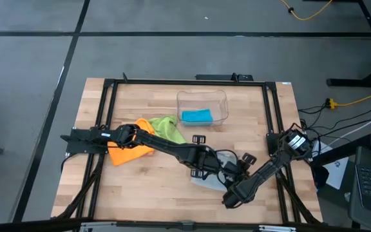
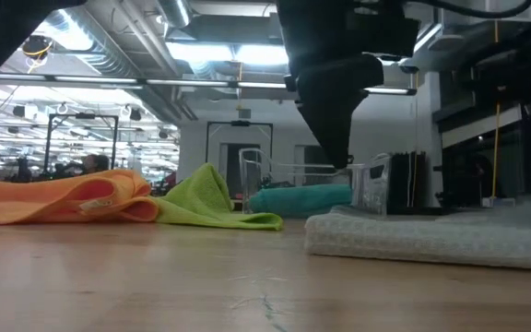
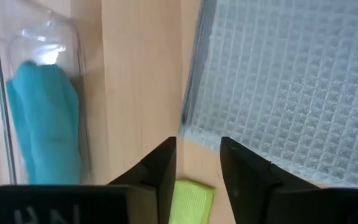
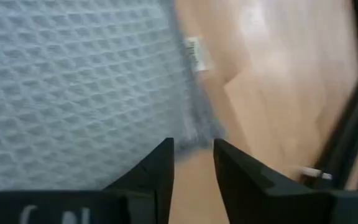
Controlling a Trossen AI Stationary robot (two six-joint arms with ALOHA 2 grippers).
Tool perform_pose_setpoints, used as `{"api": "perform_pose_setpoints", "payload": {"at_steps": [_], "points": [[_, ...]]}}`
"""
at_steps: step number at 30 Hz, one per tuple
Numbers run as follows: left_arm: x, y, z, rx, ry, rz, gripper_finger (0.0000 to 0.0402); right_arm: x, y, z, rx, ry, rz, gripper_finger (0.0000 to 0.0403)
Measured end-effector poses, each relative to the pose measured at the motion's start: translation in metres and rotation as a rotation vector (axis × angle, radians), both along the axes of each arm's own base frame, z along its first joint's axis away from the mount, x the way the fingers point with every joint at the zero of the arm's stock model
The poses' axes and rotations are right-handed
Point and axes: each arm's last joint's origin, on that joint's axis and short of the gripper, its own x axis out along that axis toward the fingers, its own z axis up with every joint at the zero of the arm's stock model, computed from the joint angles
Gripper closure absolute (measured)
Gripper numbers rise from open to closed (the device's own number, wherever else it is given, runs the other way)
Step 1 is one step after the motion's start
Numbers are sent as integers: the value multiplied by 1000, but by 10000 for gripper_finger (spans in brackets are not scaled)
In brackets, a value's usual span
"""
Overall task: Fold microfiber towels
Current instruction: Fold the gray towel
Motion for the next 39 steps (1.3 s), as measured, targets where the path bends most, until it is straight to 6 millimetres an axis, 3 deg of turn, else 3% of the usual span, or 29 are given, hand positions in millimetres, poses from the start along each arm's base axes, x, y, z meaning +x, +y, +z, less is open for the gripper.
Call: {"api": "perform_pose_setpoints", "payload": {"at_steps": [8,15,23,30,35,39], "points": [[-19,2,0,32,111,156,281,4,0,33,-132,54,48,279],[-39,-5,2,86,233,232,285,1,11,46,-67,35,62,279],[-53,-54,6,-55,247,127,285,0,55,56,224,-87,105,279],[-40,-106,0,-162,18,-193,285,-7,89,57,329,-219,300,279],[-41,-113,0,-128,-7,-216,274,-16,99,57,354,-237,322,279],[-54,-110,-2,-96,98,-176,272,-22,107,56,429,-210,318,279]]}}
